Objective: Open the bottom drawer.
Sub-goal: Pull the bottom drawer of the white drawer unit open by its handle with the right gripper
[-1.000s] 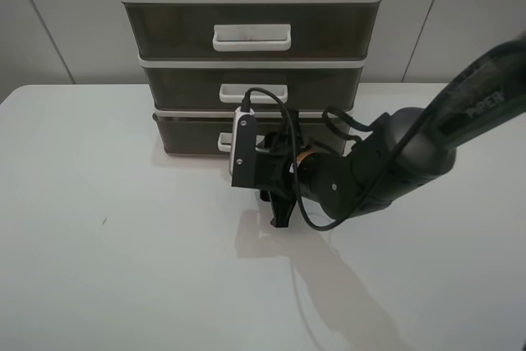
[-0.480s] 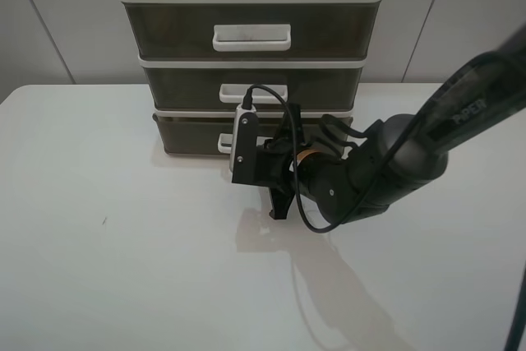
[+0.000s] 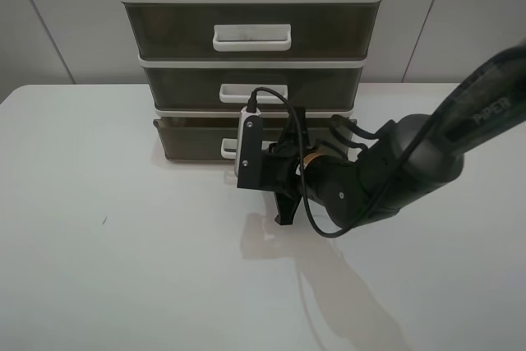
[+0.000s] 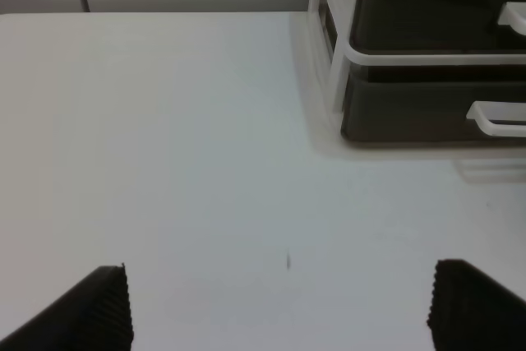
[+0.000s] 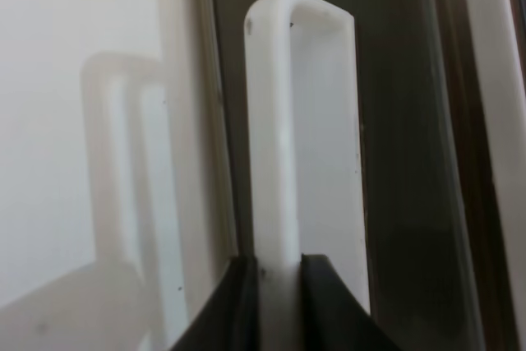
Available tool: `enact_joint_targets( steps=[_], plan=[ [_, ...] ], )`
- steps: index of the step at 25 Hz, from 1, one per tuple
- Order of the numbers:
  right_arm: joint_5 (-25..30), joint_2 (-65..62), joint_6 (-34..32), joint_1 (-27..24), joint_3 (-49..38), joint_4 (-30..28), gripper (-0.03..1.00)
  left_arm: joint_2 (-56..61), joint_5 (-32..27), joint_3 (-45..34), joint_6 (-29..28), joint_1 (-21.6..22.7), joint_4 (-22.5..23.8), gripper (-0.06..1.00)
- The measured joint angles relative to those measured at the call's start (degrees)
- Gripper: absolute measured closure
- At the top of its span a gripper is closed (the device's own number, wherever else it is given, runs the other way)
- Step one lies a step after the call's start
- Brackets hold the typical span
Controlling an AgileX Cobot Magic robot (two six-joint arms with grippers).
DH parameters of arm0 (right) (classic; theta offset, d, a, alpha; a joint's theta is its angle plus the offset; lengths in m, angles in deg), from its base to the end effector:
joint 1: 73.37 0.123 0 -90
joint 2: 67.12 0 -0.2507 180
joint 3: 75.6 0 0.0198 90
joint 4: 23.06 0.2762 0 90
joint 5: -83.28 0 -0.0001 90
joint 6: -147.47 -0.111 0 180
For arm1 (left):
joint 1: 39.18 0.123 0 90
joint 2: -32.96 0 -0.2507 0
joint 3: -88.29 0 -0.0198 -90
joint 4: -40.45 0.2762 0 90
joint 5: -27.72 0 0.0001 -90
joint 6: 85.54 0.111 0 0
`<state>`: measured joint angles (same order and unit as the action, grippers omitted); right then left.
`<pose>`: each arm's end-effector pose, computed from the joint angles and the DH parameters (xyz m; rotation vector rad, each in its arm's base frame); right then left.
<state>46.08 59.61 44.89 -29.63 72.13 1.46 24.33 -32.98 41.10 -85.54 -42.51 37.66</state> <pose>0.2765 0.2261 0.0124 -1.5863 1.4924 -0.4119 0.0683 -0.0087 0.2826 0.0616 2.0331 -0.0947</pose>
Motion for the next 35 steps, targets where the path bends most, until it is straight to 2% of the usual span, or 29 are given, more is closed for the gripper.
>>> enact_joint_targets(
  steps=[9,25,35],
  plan=[
    [3.3,-4.9,-0.1,4.0,-5.4,1.9,0.86,0.0,0.0,0.0,0.0,0.0,0.0,0.20],
    [0.6,-6.7,-0.3,13.8,-10.1,11.2,0.86,0.0,0.0,0.0,0.0,0.0,0.0,0.20],
    [4.0,-9.9,-0.5,14.6,-12.0,11.8,0.86,0.0,0.0,0.0,0.0,0.0,0.0,0.20]
  ],
)
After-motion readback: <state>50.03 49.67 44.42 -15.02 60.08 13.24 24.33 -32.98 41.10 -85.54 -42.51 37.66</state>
